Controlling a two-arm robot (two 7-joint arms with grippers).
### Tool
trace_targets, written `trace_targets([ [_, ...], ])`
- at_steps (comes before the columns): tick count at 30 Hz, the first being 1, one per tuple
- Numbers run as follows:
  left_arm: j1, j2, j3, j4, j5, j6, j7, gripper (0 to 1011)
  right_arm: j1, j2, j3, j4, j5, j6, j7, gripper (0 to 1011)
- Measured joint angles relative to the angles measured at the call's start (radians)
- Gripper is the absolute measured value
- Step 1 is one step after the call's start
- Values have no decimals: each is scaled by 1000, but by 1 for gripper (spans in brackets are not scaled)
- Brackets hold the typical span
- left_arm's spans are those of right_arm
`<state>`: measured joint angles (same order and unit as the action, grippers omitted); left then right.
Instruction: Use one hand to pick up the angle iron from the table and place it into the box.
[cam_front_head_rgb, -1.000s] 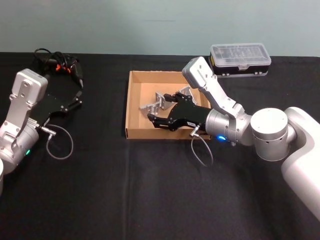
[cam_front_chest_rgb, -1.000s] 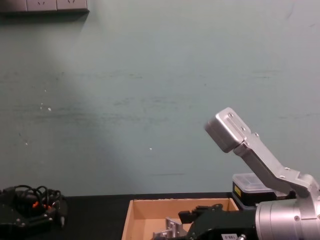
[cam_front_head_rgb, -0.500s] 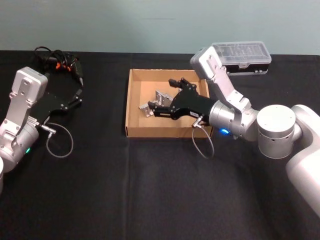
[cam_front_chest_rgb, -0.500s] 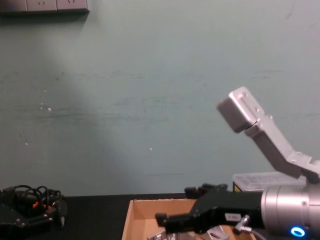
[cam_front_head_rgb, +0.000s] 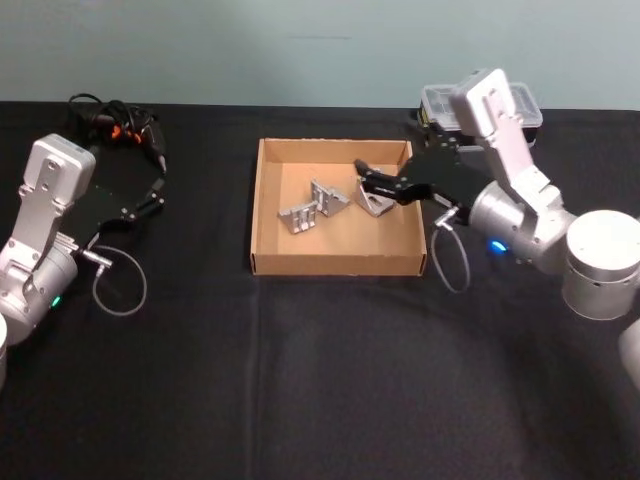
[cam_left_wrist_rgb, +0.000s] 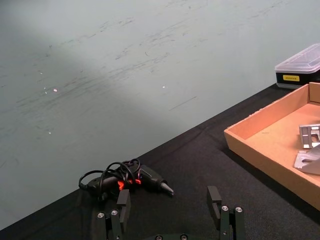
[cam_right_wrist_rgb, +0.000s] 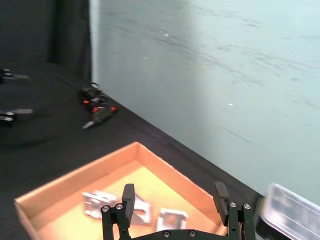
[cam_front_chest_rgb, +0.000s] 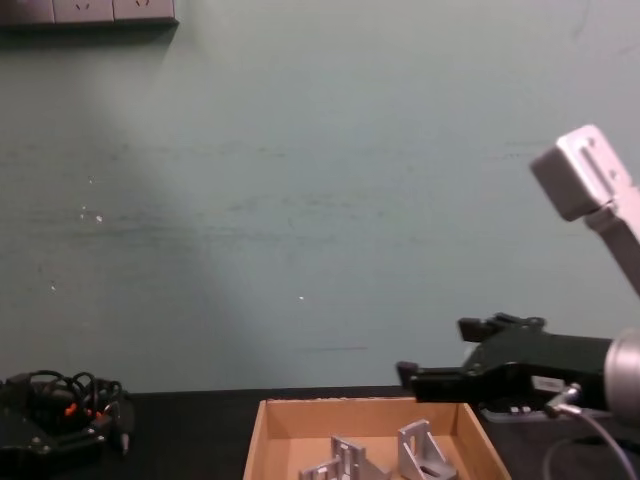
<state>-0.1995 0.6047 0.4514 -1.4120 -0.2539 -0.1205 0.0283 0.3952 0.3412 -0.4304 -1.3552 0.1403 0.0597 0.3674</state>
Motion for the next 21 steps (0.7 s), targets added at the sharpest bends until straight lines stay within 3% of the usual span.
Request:
trace_targets([
  [13,0,0,0,0,0,0,0,1000,-72,25,96,-39,-28,23,-64,1003],
  [21,0,0,0,0,0,0,0,1000,-104,28,133,-49,-44,38,-80,1003],
])
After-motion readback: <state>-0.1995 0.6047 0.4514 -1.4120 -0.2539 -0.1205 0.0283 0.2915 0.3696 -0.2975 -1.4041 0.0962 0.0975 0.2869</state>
